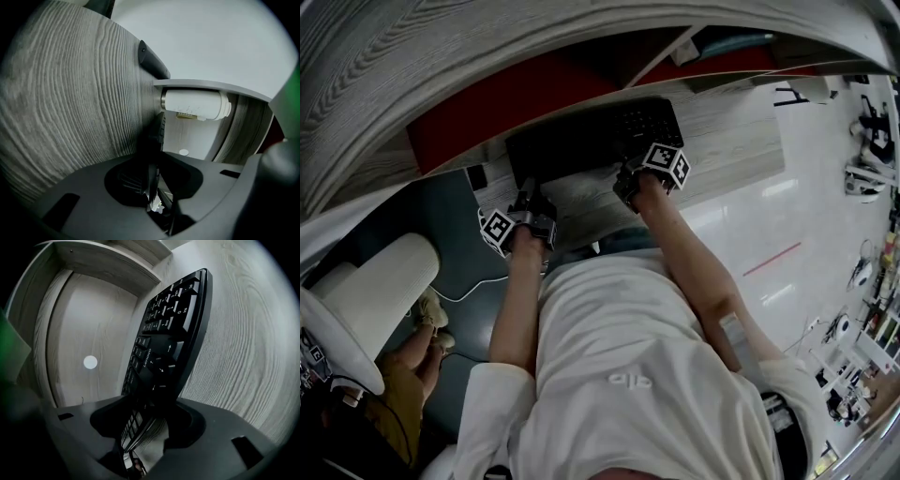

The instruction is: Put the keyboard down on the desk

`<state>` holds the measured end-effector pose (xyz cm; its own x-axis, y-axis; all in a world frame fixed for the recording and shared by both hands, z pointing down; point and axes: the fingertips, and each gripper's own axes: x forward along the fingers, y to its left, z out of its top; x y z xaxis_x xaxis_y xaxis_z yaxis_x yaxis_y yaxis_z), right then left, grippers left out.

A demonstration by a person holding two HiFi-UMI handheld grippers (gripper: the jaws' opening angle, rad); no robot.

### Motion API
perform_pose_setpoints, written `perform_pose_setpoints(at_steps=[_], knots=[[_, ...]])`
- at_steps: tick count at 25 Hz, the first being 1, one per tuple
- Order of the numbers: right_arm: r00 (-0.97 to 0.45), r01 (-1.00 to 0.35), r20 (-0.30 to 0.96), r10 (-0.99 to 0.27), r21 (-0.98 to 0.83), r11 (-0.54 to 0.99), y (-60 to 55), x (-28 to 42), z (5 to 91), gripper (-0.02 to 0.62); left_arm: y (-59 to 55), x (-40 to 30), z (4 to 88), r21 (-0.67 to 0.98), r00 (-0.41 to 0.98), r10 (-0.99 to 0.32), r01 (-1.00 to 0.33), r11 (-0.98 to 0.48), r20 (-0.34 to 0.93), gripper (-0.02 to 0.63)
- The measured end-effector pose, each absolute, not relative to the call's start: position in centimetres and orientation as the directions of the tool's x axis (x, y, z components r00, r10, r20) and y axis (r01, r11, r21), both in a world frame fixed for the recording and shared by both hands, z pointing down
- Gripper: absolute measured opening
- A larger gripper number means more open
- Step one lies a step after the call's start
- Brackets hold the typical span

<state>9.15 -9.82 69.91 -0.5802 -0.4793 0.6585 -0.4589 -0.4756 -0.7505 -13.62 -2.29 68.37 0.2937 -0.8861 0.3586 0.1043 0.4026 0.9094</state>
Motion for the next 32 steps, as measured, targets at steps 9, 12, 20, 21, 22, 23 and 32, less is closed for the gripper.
perform_pose_setpoints(at_steps=[9, 12, 20, 21, 22, 23, 32], knots=[[-0.575, -0.530, 0.691, -0.438, -0.722, -0.444, -9.3, 9.1, 70.0, 0.249, -2.2, -13.9, 69.4, 0.906, 0.317, -0.873, 0.082, 0.415, 0.371, 0.094], [-0.569, -0.575, 0.711, -0.414, -0.704, -0.417, -9.0, 9.1, 70.0, 0.259, -2.3, -13.9, 69.4, 0.905, 0.314, -0.873, 0.082, 0.417, 0.373, 0.094], [-0.570, -0.666, 0.756, -0.321, -0.654, -0.358, -7.9, 8.8, 70.1, 0.283, -2.3, -13.9, 69.6, 0.899, 0.314, -0.869, 0.092, 0.428, 0.381, 0.095], [-0.569, -0.683, 0.764, -0.306, -0.646, -0.342, -7.7, 8.7, 70.2, 0.286, -2.3, -14.0, 69.7, 0.899, 0.314, -0.869, 0.091, 0.429, 0.383, 0.095], [-0.568, -0.693, 0.768, -0.296, -0.640, -0.331, -7.6, 8.7, 70.2, 0.287, -2.3, -14.0, 69.8, 0.899, 0.315, -0.868, 0.088, 0.429, 0.384, 0.095], [-0.567, -0.700, 0.771, -0.290, -0.637, -0.323, -7.5, 8.7, 70.2, 0.287, -2.4, -13.9, 69.9, 0.899, 0.316, -0.867, 0.087, 0.430, 0.385, 0.097], [-0.555, -0.706, 0.766, -0.324, -0.639, -0.304, -7.1, 9.3, 70.3, 0.253, -2.2, -13.8, 70.4, 0.864, 0.334, -0.820, 0.031, 0.502, 0.464, 0.115]])
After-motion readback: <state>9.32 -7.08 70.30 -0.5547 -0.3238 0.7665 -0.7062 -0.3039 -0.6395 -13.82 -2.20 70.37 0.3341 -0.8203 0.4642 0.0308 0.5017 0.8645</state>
